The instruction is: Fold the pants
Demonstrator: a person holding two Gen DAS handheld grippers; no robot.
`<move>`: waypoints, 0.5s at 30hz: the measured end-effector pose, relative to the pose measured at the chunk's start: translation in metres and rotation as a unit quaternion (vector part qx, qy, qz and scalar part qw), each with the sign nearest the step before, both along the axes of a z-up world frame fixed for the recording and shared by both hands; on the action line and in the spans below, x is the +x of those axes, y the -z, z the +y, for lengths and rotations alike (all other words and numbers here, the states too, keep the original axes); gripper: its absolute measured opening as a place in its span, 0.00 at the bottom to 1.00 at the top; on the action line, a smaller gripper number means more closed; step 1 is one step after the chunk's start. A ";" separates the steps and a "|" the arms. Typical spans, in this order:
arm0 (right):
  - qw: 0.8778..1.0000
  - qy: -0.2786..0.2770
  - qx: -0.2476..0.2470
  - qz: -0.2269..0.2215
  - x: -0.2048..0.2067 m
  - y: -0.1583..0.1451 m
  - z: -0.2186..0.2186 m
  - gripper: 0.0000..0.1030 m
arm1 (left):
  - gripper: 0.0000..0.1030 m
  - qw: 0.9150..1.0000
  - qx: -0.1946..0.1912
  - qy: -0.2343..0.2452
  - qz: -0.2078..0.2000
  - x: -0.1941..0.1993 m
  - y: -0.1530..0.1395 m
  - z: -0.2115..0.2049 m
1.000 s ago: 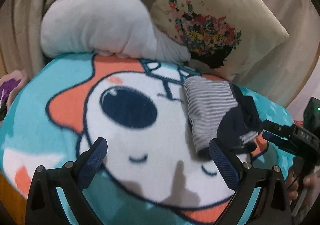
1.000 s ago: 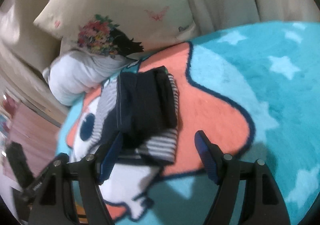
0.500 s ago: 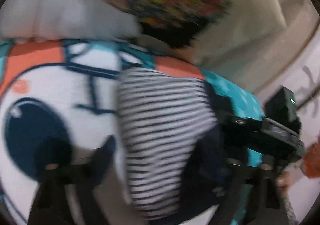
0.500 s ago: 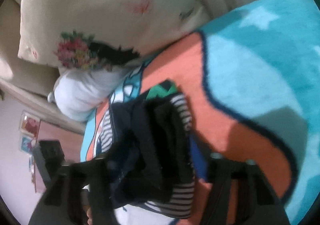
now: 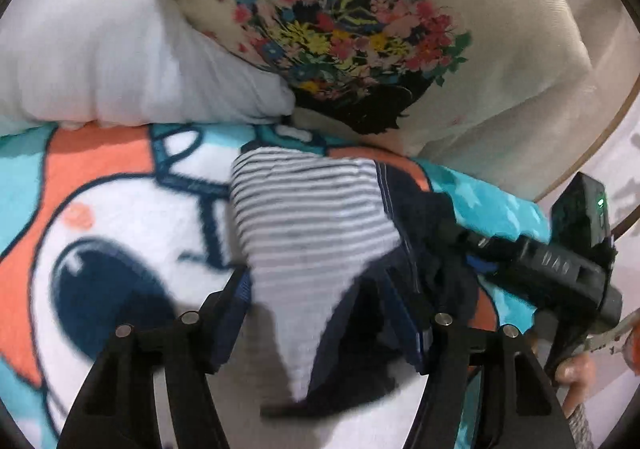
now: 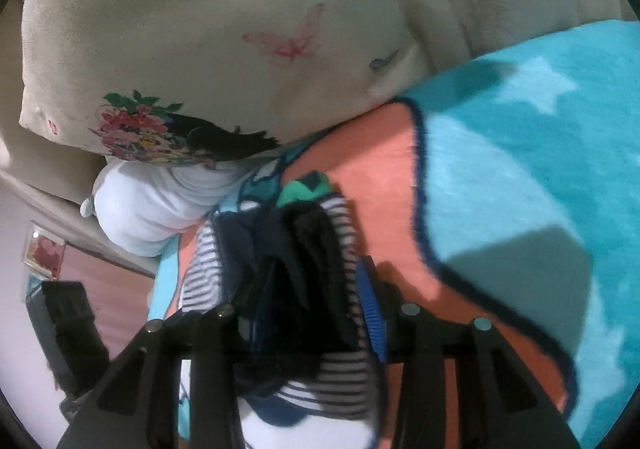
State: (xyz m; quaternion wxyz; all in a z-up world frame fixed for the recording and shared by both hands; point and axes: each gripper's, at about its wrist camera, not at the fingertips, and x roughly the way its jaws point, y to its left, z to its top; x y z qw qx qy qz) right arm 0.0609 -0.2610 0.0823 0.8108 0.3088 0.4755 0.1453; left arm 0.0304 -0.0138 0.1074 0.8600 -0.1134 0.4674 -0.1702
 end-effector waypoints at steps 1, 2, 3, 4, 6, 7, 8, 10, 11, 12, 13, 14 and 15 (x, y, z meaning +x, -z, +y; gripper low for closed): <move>1.000 0.006 -0.003 -0.010 -0.005 -0.005 -0.003 0.38 | 0.67 1.000 0.002 -0.001 -0.012 -0.012 -0.004 0.001; 0.999 0.014 -0.010 -0.034 -0.014 -0.018 -0.007 0.38 | 0.67 1.000 -0.003 0.004 -0.024 -0.026 -0.008 0.001; 0.999 0.010 -0.006 -0.051 -0.020 -0.027 -0.009 0.38 | 0.67 1.000 -0.007 0.009 -0.028 -0.032 -0.008 -0.001; 0.998 -0.002 0.014 -0.069 -0.026 -0.037 -0.009 0.38 | 0.67 0.999 -0.011 0.016 -0.028 -0.039 -0.006 -0.003; 0.995 -0.027 0.066 -0.075 -0.032 -0.045 -0.005 0.38 | 0.67 1.000 -0.007 0.018 -0.017 -0.041 0.006 -0.012; 0.991 -0.043 0.104 -0.067 -0.032 -0.043 0.000 0.38 | 0.67 1.000 0.001 0.017 -0.009 -0.040 0.015 -0.018; 0.987 -0.054 0.140 -0.054 -0.032 -0.038 0.004 0.38 | 0.67 1.000 0.009 0.016 -0.002 -0.039 0.022 -0.021; 0.978 -0.065 0.197 -0.018 -0.029 -0.019 0.010 0.38 | 0.67 1.000 0.019 0.009 -0.002 -0.037 0.027 -0.025; 0.976 -0.064 0.206 -0.005 -0.029 -0.012 0.013 0.38 | 0.67 1.000 0.025 0.009 -0.011 -0.039 0.026 -0.027; 0.978 -0.053 0.199 0.011 -0.029 0.002 0.012 0.38 | 0.67 1.000 0.027 0.010 -0.013 -0.042 0.025 -0.028; 0.981 -0.042 0.189 0.017 -0.030 0.009 0.011 0.38 | 0.67 0.999 0.027 0.014 -0.016 -0.043 0.024 -0.029; 0.983 -0.029 0.181 0.024 -0.032 0.017 0.005 0.35 | 0.67 0.999 0.026 0.017 -0.017 -0.044 0.023 -0.029; 0.982 -0.020 0.188 0.027 -0.034 0.027 -0.001 0.24 | 0.67 0.999 0.028 0.017 -0.018 -0.042 0.026 -0.026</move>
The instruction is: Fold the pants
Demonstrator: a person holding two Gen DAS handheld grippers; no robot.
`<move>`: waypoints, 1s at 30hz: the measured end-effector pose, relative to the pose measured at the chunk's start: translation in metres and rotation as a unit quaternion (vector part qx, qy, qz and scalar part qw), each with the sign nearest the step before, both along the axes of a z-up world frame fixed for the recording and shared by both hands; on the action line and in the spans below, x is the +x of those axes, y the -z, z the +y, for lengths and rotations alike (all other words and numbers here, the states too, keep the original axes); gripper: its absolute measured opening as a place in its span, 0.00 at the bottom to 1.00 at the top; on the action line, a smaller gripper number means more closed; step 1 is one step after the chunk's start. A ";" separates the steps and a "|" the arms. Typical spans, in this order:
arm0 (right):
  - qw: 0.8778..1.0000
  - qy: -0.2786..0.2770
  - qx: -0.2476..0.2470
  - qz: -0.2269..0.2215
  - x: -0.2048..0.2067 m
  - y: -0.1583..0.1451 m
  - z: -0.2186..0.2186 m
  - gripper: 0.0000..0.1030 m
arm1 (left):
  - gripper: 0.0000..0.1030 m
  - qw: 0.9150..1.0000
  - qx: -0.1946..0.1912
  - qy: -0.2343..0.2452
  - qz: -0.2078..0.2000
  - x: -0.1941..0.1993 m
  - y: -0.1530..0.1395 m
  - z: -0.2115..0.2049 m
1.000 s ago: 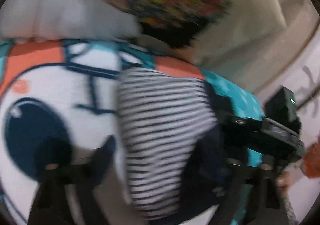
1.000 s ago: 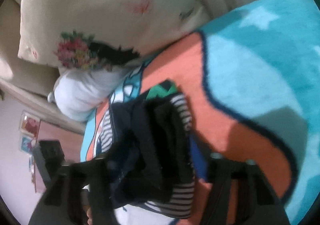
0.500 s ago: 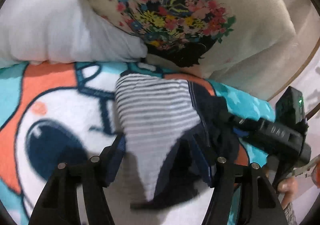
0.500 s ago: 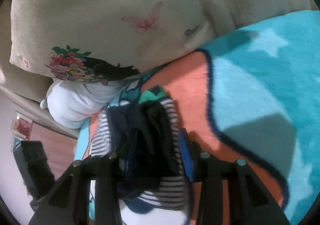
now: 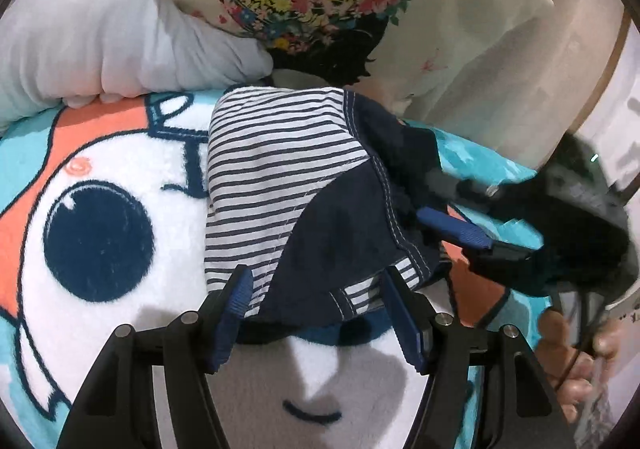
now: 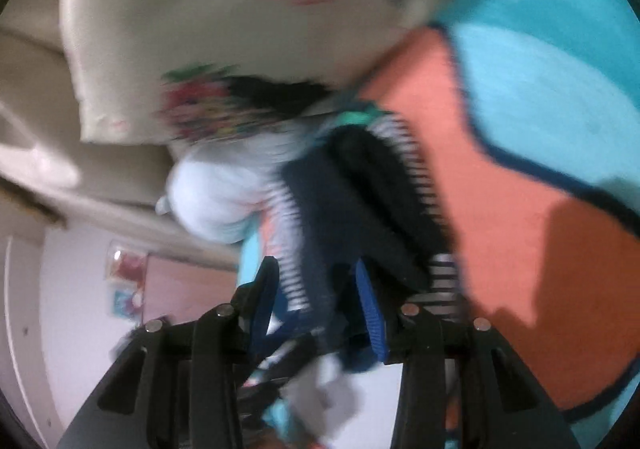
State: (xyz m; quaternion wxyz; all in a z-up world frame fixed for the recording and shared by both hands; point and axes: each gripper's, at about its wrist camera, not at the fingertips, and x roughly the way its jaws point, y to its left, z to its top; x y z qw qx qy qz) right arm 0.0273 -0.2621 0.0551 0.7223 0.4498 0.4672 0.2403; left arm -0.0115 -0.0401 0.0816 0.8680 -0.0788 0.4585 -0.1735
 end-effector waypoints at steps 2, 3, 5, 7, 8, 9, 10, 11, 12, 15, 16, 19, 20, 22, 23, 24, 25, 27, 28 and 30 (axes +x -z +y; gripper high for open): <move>1.000 0.010 0.014 0.010 -0.002 0.009 -0.008 0.20 | 0.67 1.000 0.004 -0.001 0.000 -0.003 0.002 0.003; 1.000 0.015 0.011 0.010 -0.004 0.007 -0.010 0.21 | 0.67 1.000 0.002 -0.002 0.000 -0.005 0.002 0.004; 0.999 0.023 -0.026 0.002 -0.008 -0.007 -0.012 0.28 | 0.67 1.000 -0.007 -0.006 -0.003 -0.011 -0.004 0.009; 0.999 0.032 -0.039 -0.017 -0.008 -0.024 -0.017 0.41 | 0.68 1.000 -0.013 -0.011 -0.010 -0.020 -0.010 0.015; 0.998 0.038 -0.043 -0.031 -0.006 -0.034 -0.017 0.43 | 0.68 1.000 -0.016 -0.015 -0.014 -0.024 -0.012 0.018; 0.996 0.040 -0.052 -0.053 -0.001 -0.047 -0.015 0.45 | 0.70 0.999 -0.018 -0.020 -0.017 -0.029 -0.014 0.021; 0.996 0.038 -0.058 -0.064 0.003 -0.053 -0.011 0.46 | 0.71 0.999 -0.020 -0.027 -0.021 -0.033 -0.017 0.024; 0.995 0.033 -0.062 -0.075 0.010 -0.059 -0.004 0.47 | 0.72 0.999 -0.022 -0.032 -0.024 -0.037 -0.018 0.026; 0.995 0.026 -0.058 -0.080 0.019 -0.061 0.002 0.47 | 0.72 0.999 -0.023 -0.036 -0.026 -0.044 -0.021 0.029; 0.998 -0.002 -0.036 -0.057 0.047 -0.046 0.011 0.47 | 0.72 0.998 -0.022 -0.047 -0.040 -0.056 -0.027 0.037; 0.998 0.006 -0.055 -0.041 0.057 -0.035 0.011 0.47 | 0.72 0.997 -0.018 -0.052 -0.049 -0.059 -0.029 0.039; 0.993 0.043 -0.104 -0.029 0.068 -0.015 0.002 0.30 | 0.75 0.994 0.002 -0.072 -0.085 -0.069 -0.039 0.045; 0.991 0.059 -0.119 -0.032 0.064 -0.017 -0.004 0.30 | 0.79 0.992 0.009 -0.078 -0.099 -0.073 -0.041 0.047; 0.986 0.078 -0.140 -0.041 0.052 -0.027 -0.010 0.44 | 0.82 0.986 0.025 -0.097 -0.135 -0.080 -0.049 0.050; 0.984 0.087 -0.150 -0.047 0.045 -0.032 -0.013 0.51 | 0.84 0.981 0.037 -0.111 -0.156 -0.083 -0.053 0.051; 0.982 0.093 -0.156 -0.058 0.034 -0.039 -0.017 0.51 | 0.85 0.975 0.049 -0.124 -0.176 -0.087 -0.058 0.052; 0.981 0.093 -0.157 -0.064 0.026 -0.043 -0.018 0.51 | 0.88 0.966 0.066 -0.143 -0.205 -0.094 -0.063 0.051; 0.980 0.091 -0.164 -0.074 0.010 -0.049 -0.020 0.51 | 0.93 0.951 0.086 -0.169 -0.243 -0.102 -0.071 0.051; 0.978 0.087 -0.169 -0.080 0.003 -0.051 -0.019 0.51 | 0.96 0.940 0.095 -0.188 -0.268 -0.109 -0.076 0.052; 0.974 0.082 -0.190 -0.094 -0.015 -0.055 -0.016 0.51 | 0.99 0.928 0.097 -0.204 -0.296 -0.123 -0.084 0.057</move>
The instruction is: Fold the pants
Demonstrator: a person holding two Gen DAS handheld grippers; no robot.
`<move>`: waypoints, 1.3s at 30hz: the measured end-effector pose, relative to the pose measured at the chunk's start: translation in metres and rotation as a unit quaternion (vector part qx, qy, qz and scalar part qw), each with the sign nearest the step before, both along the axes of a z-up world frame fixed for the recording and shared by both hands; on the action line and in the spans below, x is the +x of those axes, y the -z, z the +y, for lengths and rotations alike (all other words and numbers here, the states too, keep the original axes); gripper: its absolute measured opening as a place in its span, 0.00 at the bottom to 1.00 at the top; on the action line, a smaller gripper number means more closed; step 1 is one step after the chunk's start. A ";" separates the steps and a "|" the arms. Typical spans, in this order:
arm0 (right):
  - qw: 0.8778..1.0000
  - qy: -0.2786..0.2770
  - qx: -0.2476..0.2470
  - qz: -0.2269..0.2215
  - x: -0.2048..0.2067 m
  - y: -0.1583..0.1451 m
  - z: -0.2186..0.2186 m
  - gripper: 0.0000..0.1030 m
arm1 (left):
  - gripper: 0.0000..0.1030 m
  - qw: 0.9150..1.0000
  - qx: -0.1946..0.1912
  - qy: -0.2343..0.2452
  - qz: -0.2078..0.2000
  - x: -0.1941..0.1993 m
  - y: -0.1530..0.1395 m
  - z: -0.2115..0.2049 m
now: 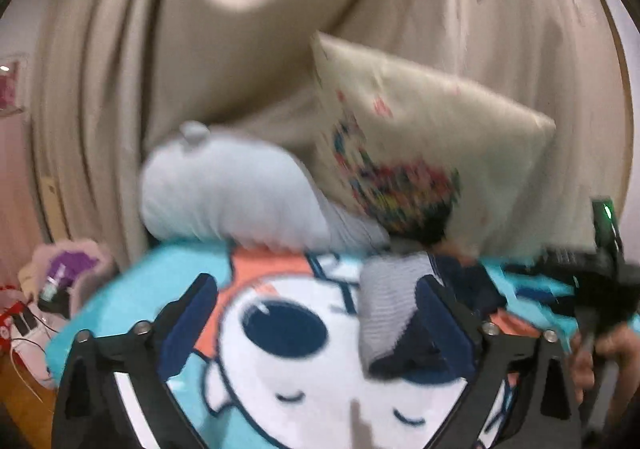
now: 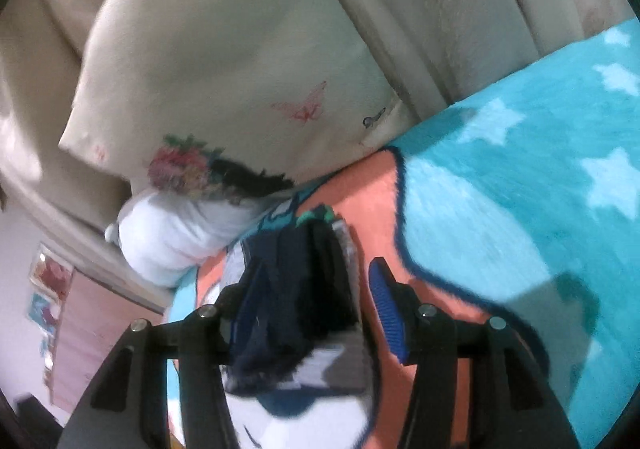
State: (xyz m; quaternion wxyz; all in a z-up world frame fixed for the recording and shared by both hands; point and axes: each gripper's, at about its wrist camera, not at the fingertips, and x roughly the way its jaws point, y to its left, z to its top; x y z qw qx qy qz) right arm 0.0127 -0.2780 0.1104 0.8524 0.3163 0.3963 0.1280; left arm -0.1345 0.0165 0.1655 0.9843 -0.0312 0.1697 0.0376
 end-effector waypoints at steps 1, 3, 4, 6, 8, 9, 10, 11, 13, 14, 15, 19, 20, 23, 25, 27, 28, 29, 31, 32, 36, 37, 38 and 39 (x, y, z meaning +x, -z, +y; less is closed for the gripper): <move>1.000 -0.001 -0.008 -0.004 -0.004 0.000 0.002 0.51 | 0.99 1.000 -0.006 0.002 -0.010 -0.005 -0.005 0.003; 1.000 -0.006 -0.026 -0.014 -0.019 -0.003 0.008 0.52 | 0.99 1.000 -0.014 0.006 -0.016 -0.009 -0.011 0.007; 0.999 -0.006 -0.032 -0.017 -0.021 -0.005 0.011 0.52 | 0.99 1.000 -0.019 0.011 -0.020 -0.012 -0.015 0.009; 0.999 -0.014 -0.039 -0.022 -0.035 -0.007 0.014 0.52 | 0.99 0.999 -0.023 0.008 -0.029 -0.017 -0.020 0.010; 0.998 -0.019 -0.049 -0.024 -0.046 -0.007 0.017 0.53 | 0.99 0.999 -0.022 -0.002 -0.037 -0.024 -0.025 0.010; 0.998 -0.021 -0.054 -0.025 -0.053 -0.007 0.015 0.53 | 0.99 0.999 -0.022 -0.003 -0.039 -0.026 -0.027 0.008; 0.998 -0.022 -0.057 -0.027 -0.055 -0.007 0.018 0.53 | 0.99 0.999 -0.019 -0.001 -0.042 -0.029 -0.030 0.007; 0.997 -0.022 -0.066 -0.030 -0.060 -0.009 0.020 0.53 | 0.99 0.999 -0.014 -0.001 -0.044 -0.031 -0.032 0.006; 0.996 -0.023 -0.084 -0.036 -0.068 -0.011 0.024 0.53 | 0.99 0.999 -0.007 0.004 -0.045 -0.034 -0.034 0.002; 0.995 -0.024 -0.093 -0.040 -0.071 -0.012 0.026 0.54 | 0.99 0.999 -0.006 0.009 -0.041 -0.034 -0.034 0.001; 0.993 -0.024 -0.105 -0.045 -0.076 -0.014 0.029 0.56 | 0.99 0.999 -0.006 0.013 -0.034 -0.034 -0.033 -0.001; 0.986 -0.034 -0.150 -0.061 -0.090 -0.018 0.042 0.65 | 0.99 0.999 0.002 0.021 0.041 -0.015 -0.018 -0.009; 0.985 -0.037 -0.160 -0.062 -0.093 -0.017 0.046 0.65 | 0.99 0.998 0.008 0.019 0.057 -0.011 -0.013 -0.012; 0.979 -0.051 -0.188 -0.056 -0.097 -0.012 0.056 0.65 | 0.99 0.995 0.024 0.022 0.093 -0.004 0.001 -0.020; 0.977 -0.055 -0.199 -0.051 -0.099 -0.008 0.061 0.65 | 0.99 0.994 0.028 0.028 0.105 -0.002 0.007 -0.024; 0.975 -0.059 -0.208 -0.045 -0.099 -0.004 0.064 0.65 | 0.99 0.992 0.031 0.033 0.116 0.001 0.012 -0.028; 0.975 -0.060 -0.210 -0.043 -0.099 -0.002 0.065 0.65 | 0.99 0.992 0.031 0.035 0.120 0.002 0.013 -0.029; 0.975 -0.061 -0.211 -0.041 -0.099 -0.001 0.067 0.65 | 0.99 0.991 0.029 0.038 0.125 0.003 0.015 -0.030; 0.973 -0.063 -0.217 -0.039 -0.099 0.001 0.069 0.65 | 0.99 0.990 0.026 0.042 0.134 0.006 0.019 -0.029; 0.973 -0.063 -0.221 -0.039 -0.099 0.001 0.070 0.65 | 0.99 0.989 0.023 0.044 0.141 0.009 0.022 -0.029; 0.968 -0.064 -0.237 -0.044 -0.101 0.001 0.076 0.66 | 0.99 0.985 0.014 0.048 0.164 0.015 0.032 -0.029; 0.968 -0.065 -0.240 -0.045 -0.101 0.001 0.077 0.66 | 0.99 0.984 0.012 0.049 0.169 0.017 0.034 -0.028; 0.967 -0.066 -0.243 -0.046 -0.101 0.001 0.079 0.67 | 0.99 0.984 0.010 0.050 0.172 0.018 0.035 -0.028; 0.966 -0.068 -0.247 -0.046 -0.102 0.001 0.081 0.68 | 0.99 0.983 0.007 0.051 0.175 0.019 0.036 -0.027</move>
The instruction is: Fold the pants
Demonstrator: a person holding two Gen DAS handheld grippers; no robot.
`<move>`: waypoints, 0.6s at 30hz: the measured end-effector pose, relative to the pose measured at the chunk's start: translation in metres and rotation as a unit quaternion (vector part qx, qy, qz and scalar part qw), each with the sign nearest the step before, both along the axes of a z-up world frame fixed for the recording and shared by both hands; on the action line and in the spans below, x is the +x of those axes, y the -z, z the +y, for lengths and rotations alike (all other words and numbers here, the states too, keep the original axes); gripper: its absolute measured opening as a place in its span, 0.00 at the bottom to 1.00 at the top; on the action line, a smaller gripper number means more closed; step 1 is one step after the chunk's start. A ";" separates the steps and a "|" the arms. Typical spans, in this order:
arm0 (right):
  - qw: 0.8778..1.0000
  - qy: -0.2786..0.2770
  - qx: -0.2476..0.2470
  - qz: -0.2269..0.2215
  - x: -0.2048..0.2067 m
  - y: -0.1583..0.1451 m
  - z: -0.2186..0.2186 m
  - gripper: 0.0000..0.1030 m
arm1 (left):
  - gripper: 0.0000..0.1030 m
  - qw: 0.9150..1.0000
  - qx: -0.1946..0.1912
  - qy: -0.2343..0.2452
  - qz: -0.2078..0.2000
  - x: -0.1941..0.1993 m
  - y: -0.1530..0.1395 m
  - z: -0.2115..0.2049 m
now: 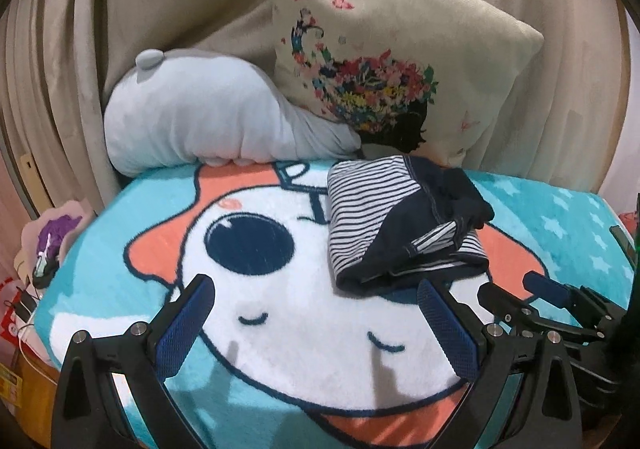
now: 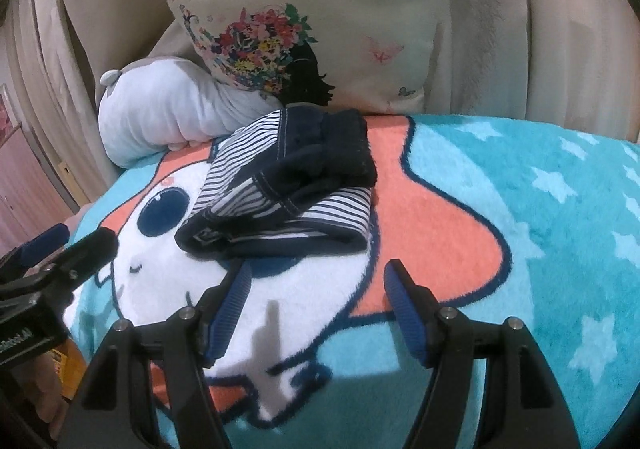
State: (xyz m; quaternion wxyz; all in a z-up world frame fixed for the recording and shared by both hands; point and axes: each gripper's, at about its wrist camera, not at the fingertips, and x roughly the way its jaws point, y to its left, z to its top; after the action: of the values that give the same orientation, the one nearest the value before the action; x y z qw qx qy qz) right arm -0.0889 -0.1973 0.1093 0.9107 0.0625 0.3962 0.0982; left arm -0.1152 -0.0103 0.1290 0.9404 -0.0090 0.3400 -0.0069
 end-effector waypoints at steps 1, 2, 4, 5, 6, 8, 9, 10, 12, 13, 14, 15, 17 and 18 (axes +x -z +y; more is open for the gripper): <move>1.000 0.000 -0.003 0.000 0.000 0.000 0.001 0.68 | 0.99 1.000 -0.003 0.000 0.002 0.001 0.001 0.001; 1.000 -0.001 -0.006 -0.001 0.000 0.000 0.003 0.69 | 0.99 1.000 -0.006 0.001 0.004 0.001 0.002 0.002; 1.000 -0.002 -0.011 -0.001 0.001 0.001 0.006 0.69 | 0.99 1.000 -0.011 0.001 0.008 0.003 0.004 0.004; 1.000 -0.002 -0.013 0.000 0.001 0.002 0.007 0.69 | 0.99 1.000 -0.013 0.001 0.010 0.004 0.005 0.005; 1.000 -0.003 -0.014 0.002 0.002 0.003 0.008 0.69 | 0.99 1.000 -0.016 0.002 0.013 0.005 0.006 0.006; 1.000 -0.004 -0.014 0.004 0.003 0.004 0.009 0.69 | 0.99 1.000 -0.022 0.003 0.019 0.007 0.008 0.007; 1.000 -0.005 -0.015 0.005 0.003 0.005 0.010 0.69 | 0.99 0.999 -0.024 0.004 0.021 0.008 0.009 0.008; 1.000 -0.004 -0.016 0.006 0.003 0.005 0.010 0.69 | 0.99 0.999 -0.026 0.004 0.023 0.009 0.010 0.009; 1.000 -0.005 -0.018 0.008 0.004 0.006 0.012 0.69 | 0.99 0.999 -0.030 0.006 0.028 0.011 0.012 0.010; 1.000 -0.005 -0.018 0.009 0.004 0.006 0.012 0.69 | 0.99 0.999 -0.033 0.006 0.031 0.012 0.013 0.010; 1.000 -0.006 -0.018 0.010 0.004 0.007 0.013 0.69 | 0.99 0.999 -0.034 0.005 0.033 0.012 0.014 0.011; 1.000 -0.006 -0.019 0.011 0.005 0.007 0.013 0.69 | 0.99 0.999 -0.035 0.005 0.034 0.013 0.014 0.011; 1.000 -0.007 -0.021 0.012 0.005 0.007 0.015 0.69 | 0.99 0.999 -0.036 0.005 0.036 0.014 0.015 0.012; 1.000 -0.008 -0.022 0.012 0.005 0.008 0.015 0.69 | 0.99 0.999 -0.036 0.004 0.037 0.014 0.016 0.013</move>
State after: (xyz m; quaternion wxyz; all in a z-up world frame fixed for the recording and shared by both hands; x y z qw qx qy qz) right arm -0.0841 -0.1818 0.1017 0.9063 0.0403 0.4096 0.0959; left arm -0.1010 0.0023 0.1132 0.9261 -0.0417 0.3742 -0.0227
